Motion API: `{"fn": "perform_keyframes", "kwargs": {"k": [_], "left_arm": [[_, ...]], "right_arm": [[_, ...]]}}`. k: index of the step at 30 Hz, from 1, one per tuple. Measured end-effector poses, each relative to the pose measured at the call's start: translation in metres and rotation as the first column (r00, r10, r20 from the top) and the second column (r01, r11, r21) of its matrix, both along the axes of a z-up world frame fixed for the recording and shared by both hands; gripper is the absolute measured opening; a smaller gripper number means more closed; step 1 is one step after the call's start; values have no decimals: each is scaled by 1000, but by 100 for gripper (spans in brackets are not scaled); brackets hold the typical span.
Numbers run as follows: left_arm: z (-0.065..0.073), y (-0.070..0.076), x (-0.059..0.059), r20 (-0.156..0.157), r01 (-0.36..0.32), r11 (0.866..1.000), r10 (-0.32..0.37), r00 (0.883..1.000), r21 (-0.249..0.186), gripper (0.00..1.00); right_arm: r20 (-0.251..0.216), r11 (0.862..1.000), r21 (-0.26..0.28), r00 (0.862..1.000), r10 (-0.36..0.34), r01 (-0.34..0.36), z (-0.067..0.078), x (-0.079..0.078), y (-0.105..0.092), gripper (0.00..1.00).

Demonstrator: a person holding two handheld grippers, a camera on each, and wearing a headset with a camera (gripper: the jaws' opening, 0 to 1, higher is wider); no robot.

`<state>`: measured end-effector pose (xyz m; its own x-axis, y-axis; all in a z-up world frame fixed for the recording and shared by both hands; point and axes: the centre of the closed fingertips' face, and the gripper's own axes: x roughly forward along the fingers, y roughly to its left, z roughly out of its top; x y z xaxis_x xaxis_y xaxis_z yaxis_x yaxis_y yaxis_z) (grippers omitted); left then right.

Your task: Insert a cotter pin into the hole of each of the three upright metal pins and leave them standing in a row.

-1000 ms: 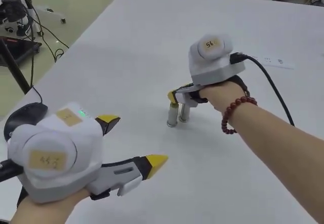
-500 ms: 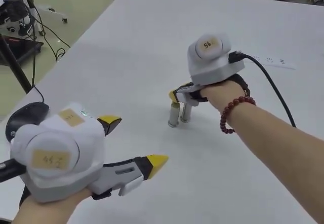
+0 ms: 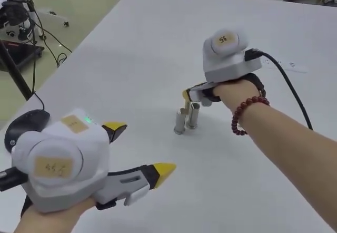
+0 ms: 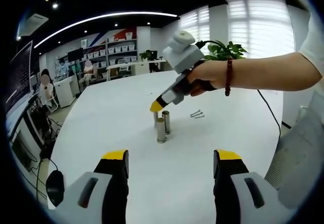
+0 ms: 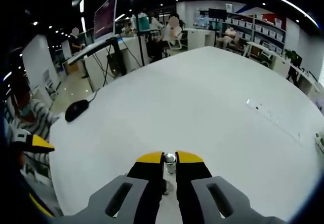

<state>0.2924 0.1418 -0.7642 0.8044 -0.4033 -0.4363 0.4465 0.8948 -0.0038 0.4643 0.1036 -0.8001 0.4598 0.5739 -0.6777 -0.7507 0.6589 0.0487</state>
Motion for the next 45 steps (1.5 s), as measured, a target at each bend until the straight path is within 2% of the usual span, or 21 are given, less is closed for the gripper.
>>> {"fn": "perform_keyframes", "kwargs": {"k": [2, 14, 22, 27, 37, 40, 45], "left_arm": [[0, -1, 0, 0, 1, 1000, -1, 1000, -1, 67], [1, -3, 0, 1, 10, 1000, -10, 1000, 2, 67], [3, -8, 0, 4, 18, 1000, -18, 1000, 2, 67], [2, -12, -1, 4, 29, 1000, -29, 1000, 5, 67], [4, -20, -4, 14, 49, 999, -49, 999, 2, 66], [4, -22, -5, 14, 55, 999, -55, 998, 2, 66], [5, -26, -7, 15, 63, 998, -62, 998, -9, 66]], "right_arm": [[-1, 1000, -3, 1000, -8, 8, 0, 8, -6, 8], [-12, 998, -35, 999, -51, 51, 1, 9, -26, 9], [-22, 996, -50, 997, -69, 68, 2, 2, -41, 9], [-29, 996, -53, 997, -67, 66, 2, -2, -43, 9], [-56, 998, -53, 998, -17, 14, -4, -41, -52, 9], [-52, 998, -63, 999, -2, -1, -7, -42, -53, 9], [-65, 998, -53, 998, 27, -30, -10, -61, -53, 9]]}}
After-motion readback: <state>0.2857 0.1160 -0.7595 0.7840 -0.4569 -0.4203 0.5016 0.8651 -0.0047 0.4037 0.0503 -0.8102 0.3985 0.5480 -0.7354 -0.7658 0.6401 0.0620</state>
